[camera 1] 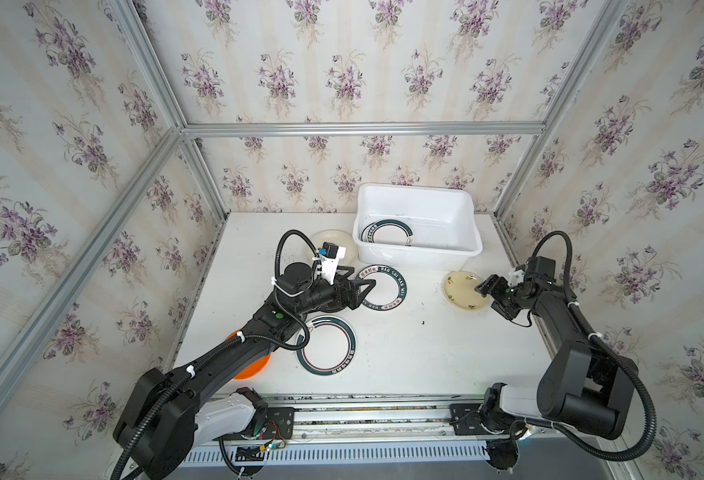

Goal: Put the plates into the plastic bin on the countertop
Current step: 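Move the right gripper to the cream plate with black characters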

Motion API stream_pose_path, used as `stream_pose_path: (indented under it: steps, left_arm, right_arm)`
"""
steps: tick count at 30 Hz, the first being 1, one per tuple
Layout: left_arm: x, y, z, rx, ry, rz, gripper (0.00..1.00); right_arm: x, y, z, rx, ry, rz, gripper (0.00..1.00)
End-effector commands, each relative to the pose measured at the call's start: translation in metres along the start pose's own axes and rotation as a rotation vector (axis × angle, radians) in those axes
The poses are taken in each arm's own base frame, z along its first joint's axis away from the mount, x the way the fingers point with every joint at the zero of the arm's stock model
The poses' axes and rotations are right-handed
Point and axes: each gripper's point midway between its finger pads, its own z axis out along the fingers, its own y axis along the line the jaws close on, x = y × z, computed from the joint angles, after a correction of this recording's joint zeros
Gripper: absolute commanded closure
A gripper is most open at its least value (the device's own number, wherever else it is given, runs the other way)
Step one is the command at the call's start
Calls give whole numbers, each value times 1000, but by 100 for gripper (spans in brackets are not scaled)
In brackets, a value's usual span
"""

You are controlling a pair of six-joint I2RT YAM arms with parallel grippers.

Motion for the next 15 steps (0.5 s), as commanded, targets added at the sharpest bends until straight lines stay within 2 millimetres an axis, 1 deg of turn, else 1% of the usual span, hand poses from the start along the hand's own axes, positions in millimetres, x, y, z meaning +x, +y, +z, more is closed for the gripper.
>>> stream_pose_path:
  steps: [1, 6, 9, 11, 15]
  left_arm:
    - [-7, -6, -1, 29, -29, 12, 0]
    - [-4, -4, -1, 21, -27, 6, 0]
    - [-2, -3, -2, 17, -23, 1, 0]
    - [0, -2, -2, 16, -19, 0, 0]
    - [4, -2, -3, 16, -14, -3, 0]
  right_arm:
    - [-9, -7, 8, 18, -30, 4, 24]
    - [-13, -16, 20, 37, -48, 33, 31]
    - [-14, -21, 26, 45, -54, 44, 37]
    - [-15, -24, 31, 43, -66, 58, 40]
    - [-14, -26, 43, 28, -61, 82, 47]
